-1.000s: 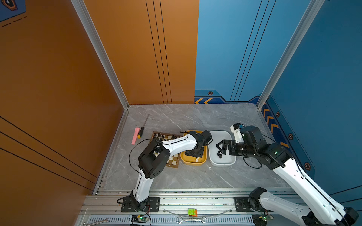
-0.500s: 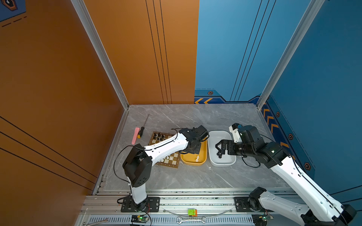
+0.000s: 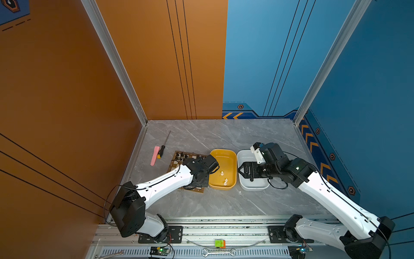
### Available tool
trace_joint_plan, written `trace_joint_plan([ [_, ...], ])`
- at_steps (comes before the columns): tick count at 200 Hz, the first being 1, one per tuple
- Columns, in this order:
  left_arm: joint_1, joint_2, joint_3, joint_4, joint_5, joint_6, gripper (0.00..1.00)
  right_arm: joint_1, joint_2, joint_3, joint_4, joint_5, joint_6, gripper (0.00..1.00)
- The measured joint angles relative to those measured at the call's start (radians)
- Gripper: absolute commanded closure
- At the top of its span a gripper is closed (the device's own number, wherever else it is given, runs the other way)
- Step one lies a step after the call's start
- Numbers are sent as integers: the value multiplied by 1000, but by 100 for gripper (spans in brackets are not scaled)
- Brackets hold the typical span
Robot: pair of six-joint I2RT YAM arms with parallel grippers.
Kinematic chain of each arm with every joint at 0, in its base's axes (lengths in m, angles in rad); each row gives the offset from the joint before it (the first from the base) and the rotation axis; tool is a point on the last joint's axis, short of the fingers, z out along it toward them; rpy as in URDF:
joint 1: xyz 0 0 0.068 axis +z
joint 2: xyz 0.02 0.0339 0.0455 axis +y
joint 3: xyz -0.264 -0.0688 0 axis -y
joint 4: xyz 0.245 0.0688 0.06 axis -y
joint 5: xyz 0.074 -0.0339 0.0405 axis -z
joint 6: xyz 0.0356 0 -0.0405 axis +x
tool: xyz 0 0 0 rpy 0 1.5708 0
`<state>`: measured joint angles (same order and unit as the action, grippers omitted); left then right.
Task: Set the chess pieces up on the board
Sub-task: 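Carry the white pawn with the left gripper to the board's nearest edge, then lower the pawn onto the second rank and open the left gripper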
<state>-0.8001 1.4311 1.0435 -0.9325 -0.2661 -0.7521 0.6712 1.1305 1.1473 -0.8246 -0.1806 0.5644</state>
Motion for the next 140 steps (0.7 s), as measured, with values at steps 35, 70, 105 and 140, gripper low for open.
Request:
trace_joint_plan([
  [35,25,-50,-106,6,-5,-24,90,24,19,19,10,1,-3,0],
  [70,65,-63,-163,45,-3,-26,90,61,21,27,14,1,-3,0],
  [105,105,-60,-171,90,0,-11,90,68,21,40,14,10,-3,0],
  [140,142,-32,-171,131,13,20,91,76,22,45,14,27,-2,0],
])
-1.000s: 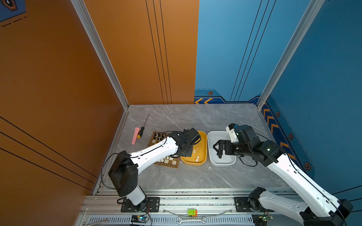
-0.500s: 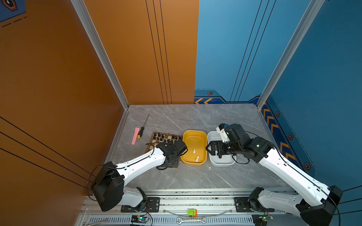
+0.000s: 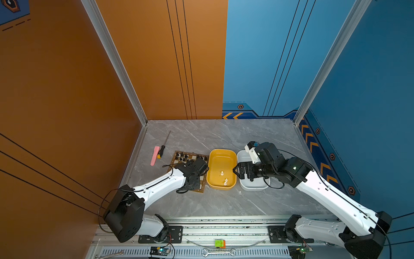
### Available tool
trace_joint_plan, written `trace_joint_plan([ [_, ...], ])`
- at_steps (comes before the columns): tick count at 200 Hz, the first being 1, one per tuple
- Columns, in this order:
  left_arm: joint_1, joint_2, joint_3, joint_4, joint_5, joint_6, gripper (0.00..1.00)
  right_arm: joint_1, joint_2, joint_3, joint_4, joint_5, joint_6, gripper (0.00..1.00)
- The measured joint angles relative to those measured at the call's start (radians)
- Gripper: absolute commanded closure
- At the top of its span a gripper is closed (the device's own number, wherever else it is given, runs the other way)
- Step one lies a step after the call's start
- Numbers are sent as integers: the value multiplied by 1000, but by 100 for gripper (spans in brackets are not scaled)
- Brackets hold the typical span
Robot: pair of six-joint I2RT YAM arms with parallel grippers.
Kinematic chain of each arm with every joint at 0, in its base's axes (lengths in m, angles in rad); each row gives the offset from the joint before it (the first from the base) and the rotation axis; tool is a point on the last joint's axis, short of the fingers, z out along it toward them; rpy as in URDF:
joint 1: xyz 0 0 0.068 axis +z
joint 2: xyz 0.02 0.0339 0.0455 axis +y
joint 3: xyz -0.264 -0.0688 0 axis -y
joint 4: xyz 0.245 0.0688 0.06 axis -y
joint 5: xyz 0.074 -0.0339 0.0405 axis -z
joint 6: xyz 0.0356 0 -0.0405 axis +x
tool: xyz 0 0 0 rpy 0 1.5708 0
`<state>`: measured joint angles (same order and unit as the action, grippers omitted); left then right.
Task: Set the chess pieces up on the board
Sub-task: 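Lower the pawn onto the second rank and open the left gripper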
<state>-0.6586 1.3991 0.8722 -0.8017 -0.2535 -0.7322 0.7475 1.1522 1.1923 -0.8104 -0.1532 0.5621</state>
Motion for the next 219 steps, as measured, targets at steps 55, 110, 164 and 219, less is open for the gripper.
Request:
trace_joint_plan([
  [55,23,37,0,32,21,36,91,10,0,0,0,21,1,0],
  [110,40,53,0,45,31,60,84,12,12,7,0,27,4,0],
  [164,45,55,1,48,56,74,77,16,21,11,2,30,8,0],
  [219,45,54,30,45,68,82,71,19,25,11,3,43,16,0],
])
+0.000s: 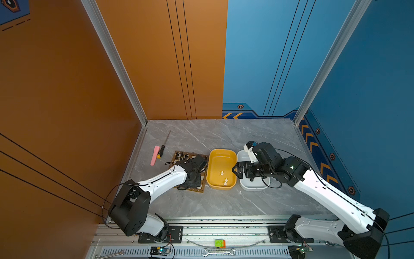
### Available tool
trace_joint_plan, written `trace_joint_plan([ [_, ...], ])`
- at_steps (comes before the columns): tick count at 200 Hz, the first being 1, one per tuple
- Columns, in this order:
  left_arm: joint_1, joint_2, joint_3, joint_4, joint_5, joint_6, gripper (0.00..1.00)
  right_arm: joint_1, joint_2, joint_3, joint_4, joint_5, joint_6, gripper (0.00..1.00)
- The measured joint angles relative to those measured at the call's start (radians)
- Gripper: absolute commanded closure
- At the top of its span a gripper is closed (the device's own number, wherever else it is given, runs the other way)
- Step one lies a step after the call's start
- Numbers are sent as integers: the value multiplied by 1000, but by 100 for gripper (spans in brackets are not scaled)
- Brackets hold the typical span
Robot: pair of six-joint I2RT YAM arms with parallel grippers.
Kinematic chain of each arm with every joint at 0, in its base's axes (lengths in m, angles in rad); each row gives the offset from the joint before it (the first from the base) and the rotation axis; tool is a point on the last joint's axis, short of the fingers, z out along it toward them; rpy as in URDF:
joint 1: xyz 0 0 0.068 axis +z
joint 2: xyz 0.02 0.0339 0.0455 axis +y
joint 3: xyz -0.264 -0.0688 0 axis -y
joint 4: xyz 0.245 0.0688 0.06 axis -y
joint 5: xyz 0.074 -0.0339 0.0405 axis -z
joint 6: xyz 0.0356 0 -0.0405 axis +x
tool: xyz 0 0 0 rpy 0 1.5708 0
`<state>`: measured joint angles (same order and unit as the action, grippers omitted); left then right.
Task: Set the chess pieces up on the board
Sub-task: 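Lower the pawn onto the second rank and open the left gripper, then move the left gripper back over the yellow tray toward the remaining pieces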
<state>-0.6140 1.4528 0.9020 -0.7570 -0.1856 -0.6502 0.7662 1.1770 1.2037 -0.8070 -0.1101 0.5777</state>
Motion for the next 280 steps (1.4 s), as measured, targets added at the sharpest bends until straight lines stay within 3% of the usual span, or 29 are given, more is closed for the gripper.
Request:
trace_joint_plan([
  [95,1,-69,66,-83,-1,7,68,1,15,2,0,7,3,0],
  [127,-6,-51,174,-109,0,8,67,1,17,11,0,10,3,0],
  [187,-121,247,468,-94,4,66,70,-17,2,13,0,34,7,0],
  [280,-159,521,657,-82,69,136,68,-134,-72,-7,-20,35,14,0],
])
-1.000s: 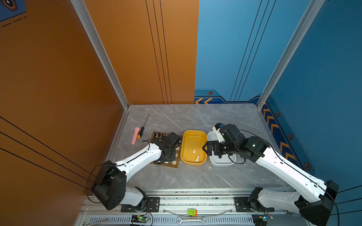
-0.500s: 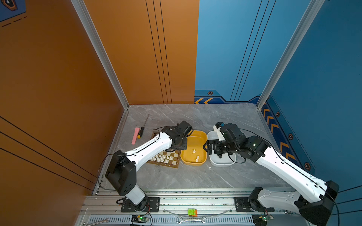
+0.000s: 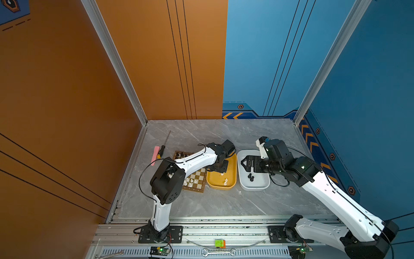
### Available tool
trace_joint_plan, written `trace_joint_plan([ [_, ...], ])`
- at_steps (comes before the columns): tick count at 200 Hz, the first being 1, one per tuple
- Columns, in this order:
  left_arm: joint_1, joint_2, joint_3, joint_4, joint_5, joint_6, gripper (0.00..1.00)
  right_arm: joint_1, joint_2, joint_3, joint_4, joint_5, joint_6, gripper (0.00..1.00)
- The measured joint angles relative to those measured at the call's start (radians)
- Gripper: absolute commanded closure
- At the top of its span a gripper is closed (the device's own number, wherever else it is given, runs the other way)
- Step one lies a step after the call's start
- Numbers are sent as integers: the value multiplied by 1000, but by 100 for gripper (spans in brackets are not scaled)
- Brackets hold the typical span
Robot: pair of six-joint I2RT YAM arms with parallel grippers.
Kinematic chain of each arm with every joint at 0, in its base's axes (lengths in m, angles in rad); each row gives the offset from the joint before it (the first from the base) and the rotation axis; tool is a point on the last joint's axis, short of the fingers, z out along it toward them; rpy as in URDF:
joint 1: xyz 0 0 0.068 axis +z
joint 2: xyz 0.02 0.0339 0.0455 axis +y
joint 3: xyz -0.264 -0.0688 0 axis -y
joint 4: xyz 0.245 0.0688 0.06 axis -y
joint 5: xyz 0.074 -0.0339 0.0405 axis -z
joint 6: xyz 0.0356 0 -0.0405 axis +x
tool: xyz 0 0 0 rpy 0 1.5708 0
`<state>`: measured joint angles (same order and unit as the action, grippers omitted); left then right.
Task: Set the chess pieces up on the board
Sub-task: 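Move the left gripper back over the yellow tray toward the remaining pieces, then close the left gripper on a white piece in the yellow tray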
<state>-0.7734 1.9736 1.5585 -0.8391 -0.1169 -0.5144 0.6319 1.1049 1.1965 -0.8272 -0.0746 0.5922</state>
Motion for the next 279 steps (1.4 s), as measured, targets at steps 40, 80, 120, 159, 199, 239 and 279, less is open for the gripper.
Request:
trace_joint_plan([
  [40,-2,54,45,6,29,10,68,-32,-5,-1,-3,-1,0,0],
  [80,-16,67,47,7,47,14,68,-50,-10,-4,-12,-5,0,0],
  [120,-23,77,47,8,55,14,71,-68,-12,-16,-20,-24,-1,0],
  [159,-24,106,50,8,55,13,73,-83,-21,-16,-29,-32,-12,0],
  [199,-25,121,54,8,55,17,85,-99,-43,-16,-42,-38,-19,0],
  [239,-25,121,67,9,55,18,92,-109,-54,-18,-49,-46,-20,0],
  [279,-25,116,69,-5,50,17,93,-109,-54,-18,-49,-58,-27,0],
])
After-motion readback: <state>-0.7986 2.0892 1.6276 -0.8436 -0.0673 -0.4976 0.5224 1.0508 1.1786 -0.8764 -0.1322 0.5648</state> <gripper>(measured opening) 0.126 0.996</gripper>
